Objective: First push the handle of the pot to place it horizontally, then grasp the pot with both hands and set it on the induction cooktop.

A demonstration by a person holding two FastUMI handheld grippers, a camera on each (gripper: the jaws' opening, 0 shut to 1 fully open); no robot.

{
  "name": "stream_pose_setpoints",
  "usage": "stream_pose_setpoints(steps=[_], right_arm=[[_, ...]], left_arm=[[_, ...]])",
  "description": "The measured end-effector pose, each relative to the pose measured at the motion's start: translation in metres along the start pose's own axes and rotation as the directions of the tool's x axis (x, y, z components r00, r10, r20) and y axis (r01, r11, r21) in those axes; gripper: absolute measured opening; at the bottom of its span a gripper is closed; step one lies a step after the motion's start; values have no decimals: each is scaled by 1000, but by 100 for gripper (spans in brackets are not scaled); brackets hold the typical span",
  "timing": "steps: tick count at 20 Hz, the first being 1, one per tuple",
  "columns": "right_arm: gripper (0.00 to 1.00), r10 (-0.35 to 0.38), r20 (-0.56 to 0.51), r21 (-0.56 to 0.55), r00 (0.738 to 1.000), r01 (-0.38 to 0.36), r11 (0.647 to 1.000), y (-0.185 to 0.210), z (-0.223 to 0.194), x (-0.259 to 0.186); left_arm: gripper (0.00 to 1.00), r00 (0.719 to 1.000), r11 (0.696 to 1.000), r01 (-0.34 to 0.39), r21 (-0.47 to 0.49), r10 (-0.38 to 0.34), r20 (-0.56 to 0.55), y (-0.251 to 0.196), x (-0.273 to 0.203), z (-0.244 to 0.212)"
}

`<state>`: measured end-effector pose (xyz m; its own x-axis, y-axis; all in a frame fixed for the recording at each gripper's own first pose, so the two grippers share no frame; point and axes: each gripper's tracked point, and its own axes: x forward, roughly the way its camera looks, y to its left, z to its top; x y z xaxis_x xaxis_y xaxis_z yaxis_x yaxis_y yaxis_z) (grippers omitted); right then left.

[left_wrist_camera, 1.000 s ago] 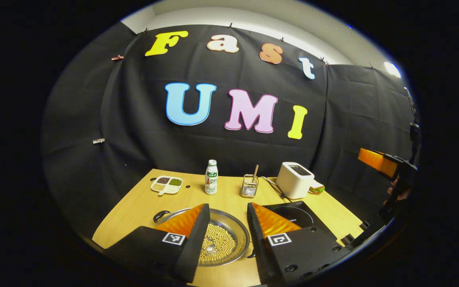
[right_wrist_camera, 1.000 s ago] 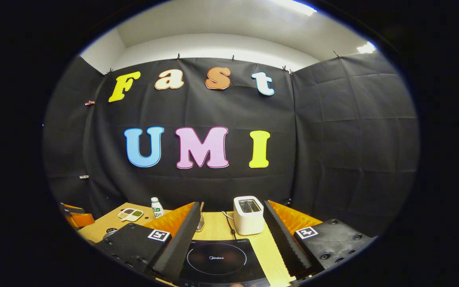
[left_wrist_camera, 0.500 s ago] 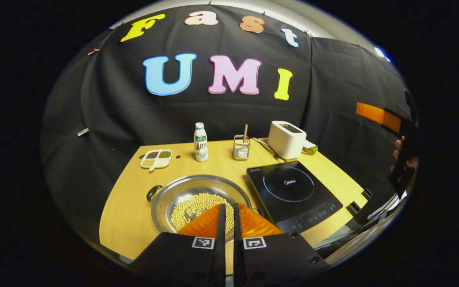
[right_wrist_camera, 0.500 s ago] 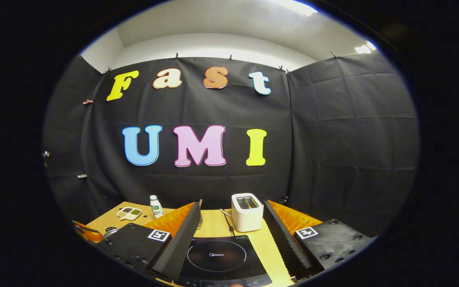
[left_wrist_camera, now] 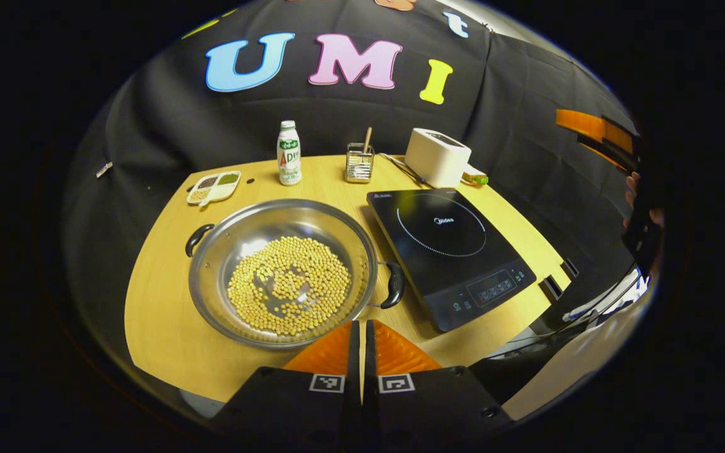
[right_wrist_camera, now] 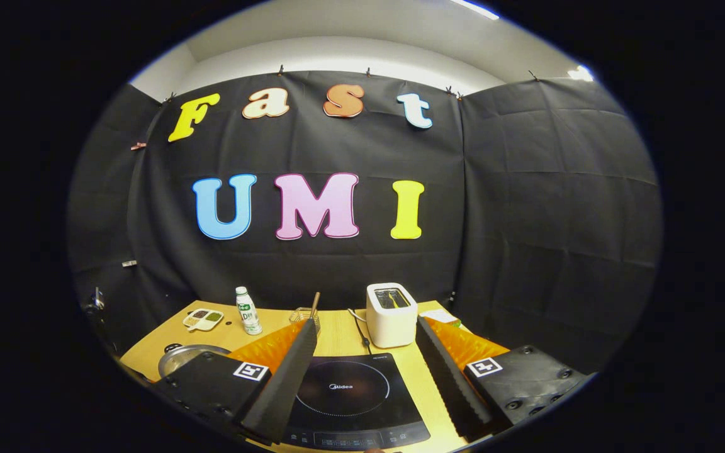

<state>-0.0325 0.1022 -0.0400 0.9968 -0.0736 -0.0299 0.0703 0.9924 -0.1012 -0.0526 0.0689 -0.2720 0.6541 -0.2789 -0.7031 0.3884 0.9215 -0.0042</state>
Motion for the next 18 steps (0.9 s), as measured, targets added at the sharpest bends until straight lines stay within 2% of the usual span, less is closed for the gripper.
stream_pose_setpoints(steps=[5,9,12,18], right_arm=[[98,26,-24,11,999,-26,1000,0,-10,22],[98,110,-32,0,993,-110,994,17,-12,32],[98,154,-39,-17,987,-155,988,16,-16,40],[98,106,-59,42,993,-104,994,-20,-17,64]], left_arm=[[5,993,1000,-5,6,6,-120,-7,31,-24],[5,981,999,-6,43,15,-192,-12,53,-34],[5,976,998,-6,61,20,-218,-17,72,-32],[5,972,993,-30,114,55,-226,-23,100,-14]])
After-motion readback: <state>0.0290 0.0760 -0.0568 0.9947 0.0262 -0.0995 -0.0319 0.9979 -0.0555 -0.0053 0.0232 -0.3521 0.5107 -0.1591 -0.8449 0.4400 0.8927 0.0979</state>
